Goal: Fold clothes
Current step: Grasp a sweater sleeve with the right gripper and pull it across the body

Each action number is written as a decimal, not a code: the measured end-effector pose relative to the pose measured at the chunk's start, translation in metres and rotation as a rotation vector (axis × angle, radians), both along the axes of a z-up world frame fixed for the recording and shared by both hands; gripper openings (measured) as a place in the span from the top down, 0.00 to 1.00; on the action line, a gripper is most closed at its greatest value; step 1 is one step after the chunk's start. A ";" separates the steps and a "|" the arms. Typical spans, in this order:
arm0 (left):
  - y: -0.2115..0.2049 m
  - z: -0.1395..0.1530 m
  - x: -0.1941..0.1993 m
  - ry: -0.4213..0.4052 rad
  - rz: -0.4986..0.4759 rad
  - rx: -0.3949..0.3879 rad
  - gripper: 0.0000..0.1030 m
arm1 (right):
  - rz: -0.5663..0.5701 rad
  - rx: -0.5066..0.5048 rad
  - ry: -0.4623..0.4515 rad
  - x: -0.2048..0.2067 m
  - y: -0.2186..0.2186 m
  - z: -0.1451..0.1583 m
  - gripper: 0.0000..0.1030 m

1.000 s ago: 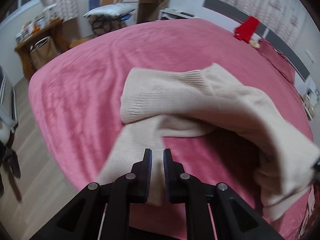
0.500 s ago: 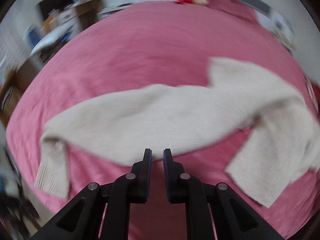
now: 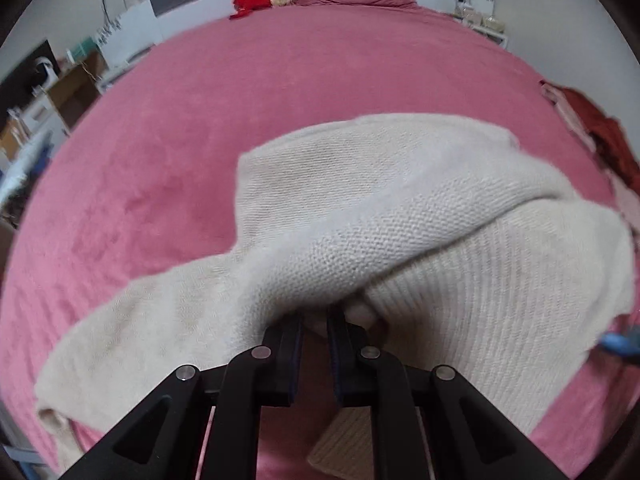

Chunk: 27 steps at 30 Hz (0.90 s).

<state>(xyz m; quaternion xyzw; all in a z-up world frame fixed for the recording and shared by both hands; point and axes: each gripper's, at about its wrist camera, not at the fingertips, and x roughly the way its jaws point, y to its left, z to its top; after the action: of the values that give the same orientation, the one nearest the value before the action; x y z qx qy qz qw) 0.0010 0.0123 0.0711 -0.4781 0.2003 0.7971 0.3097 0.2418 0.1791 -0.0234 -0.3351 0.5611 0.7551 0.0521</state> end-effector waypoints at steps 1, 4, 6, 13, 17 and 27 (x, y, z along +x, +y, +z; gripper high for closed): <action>-0.002 0.000 0.000 -0.021 -0.008 0.015 0.90 | -0.021 -0.013 -0.008 -0.005 0.001 -0.005 0.45; -0.012 -0.003 0.005 0.013 -0.010 0.027 0.90 | -0.071 0.056 0.051 -0.017 0.006 0.003 0.61; -0.019 -0.006 0.007 0.040 -0.002 0.024 0.90 | -0.076 0.111 0.059 -0.027 0.005 0.013 0.86; -0.037 -0.012 0.001 0.076 0.033 0.013 0.90 | 0.145 0.534 -0.106 -0.046 -0.025 0.065 0.75; -0.048 -0.008 -0.002 0.151 0.036 0.005 0.90 | 0.295 0.870 -0.170 -0.024 -0.047 0.089 0.73; -0.069 -0.005 0.001 0.107 0.075 0.039 0.90 | 0.589 1.731 -0.285 -0.052 -0.120 0.050 0.55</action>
<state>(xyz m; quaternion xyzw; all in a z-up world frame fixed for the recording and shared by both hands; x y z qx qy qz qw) 0.0020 -0.0563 0.0660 -0.4358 0.1832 0.8363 0.2777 0.1895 0.0593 0.0264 -0.3981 -0.3184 0.8456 0.1587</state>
